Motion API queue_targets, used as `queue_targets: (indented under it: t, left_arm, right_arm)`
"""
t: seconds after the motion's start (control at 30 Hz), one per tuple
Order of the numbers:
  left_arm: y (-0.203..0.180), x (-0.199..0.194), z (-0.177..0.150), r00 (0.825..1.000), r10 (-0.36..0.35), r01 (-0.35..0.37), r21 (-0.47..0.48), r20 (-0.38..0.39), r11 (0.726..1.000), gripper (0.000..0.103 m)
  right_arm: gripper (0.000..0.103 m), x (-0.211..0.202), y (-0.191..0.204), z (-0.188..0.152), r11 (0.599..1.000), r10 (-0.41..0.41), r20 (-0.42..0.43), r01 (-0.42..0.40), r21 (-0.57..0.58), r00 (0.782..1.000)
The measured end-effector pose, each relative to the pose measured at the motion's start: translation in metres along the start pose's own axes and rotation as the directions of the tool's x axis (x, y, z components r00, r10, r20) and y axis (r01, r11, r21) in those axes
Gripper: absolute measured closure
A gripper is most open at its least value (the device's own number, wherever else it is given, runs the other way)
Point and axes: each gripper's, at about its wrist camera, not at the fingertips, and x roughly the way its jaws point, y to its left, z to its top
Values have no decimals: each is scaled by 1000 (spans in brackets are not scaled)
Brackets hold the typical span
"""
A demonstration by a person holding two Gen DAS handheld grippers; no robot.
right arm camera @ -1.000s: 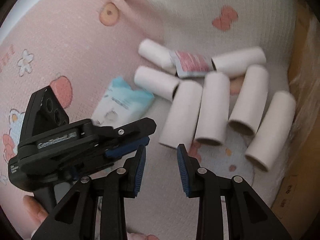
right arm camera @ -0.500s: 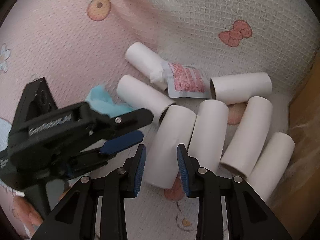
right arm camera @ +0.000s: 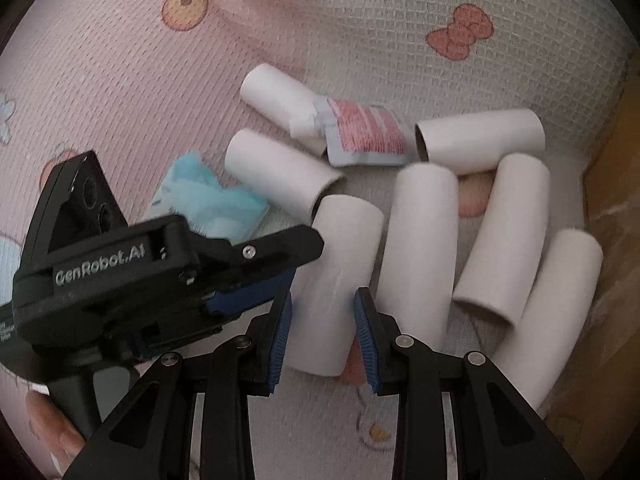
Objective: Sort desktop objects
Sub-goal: 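Position the left gripper around an upright white tube and close it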
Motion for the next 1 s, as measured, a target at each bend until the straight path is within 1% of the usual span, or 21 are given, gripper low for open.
queue_targets:
  t: [0.13,0.3,0.37,0.43,0.53,0.67,0.9,0.93,1.0]
  left_arm:
    - [-4,-6,-16,999,43,-42,38,-7,998,59]
    - [2,-12,-31,997,44,-42,29,-58,999,59]
    - [1,-12,-39,996,48,-45,39,-77,998,59]
    - [-1,-13,-46,995,58,-54,52,-76,997,59]
    - [1,-16,-58,996,53,-49,49,-77,998,59]
    - [5,-18,-67,995,34,-31,32,-91,999,59]
    - [1,-14,-78,992,69,-61,83,-108,995,59]
    - [1,-13,-80,990,80,-70,87,-115,994,59]
    - [3,-12,-84,989,86,-76,83,-123,994,57]
  right_arm:
    - [74,-6,1,-14,1000,5,-11,-5,5,1000]
    - [74,-15,4,-32,1000,7,-23,-8,-9,1000]
    - [74,-20,6,-40,1000,4,-33,-5,-21,999]
    - [74,-26,5,-49,1000,-2,-32,1,-25,999]
    - [74,-33,2,-62,1000,13,-35,-14,-14,999]
    - [74,-40,-4,-71,999,30,-51,-31,-21,998]
    - [73,-46,-28,-80,996,78,-62,-76,36,995]
    - [73,-44,-20,-86,996,83,-63,-80,42,995]
    - [71,-44,-22,-87,996,83,-63,-81,41,995]
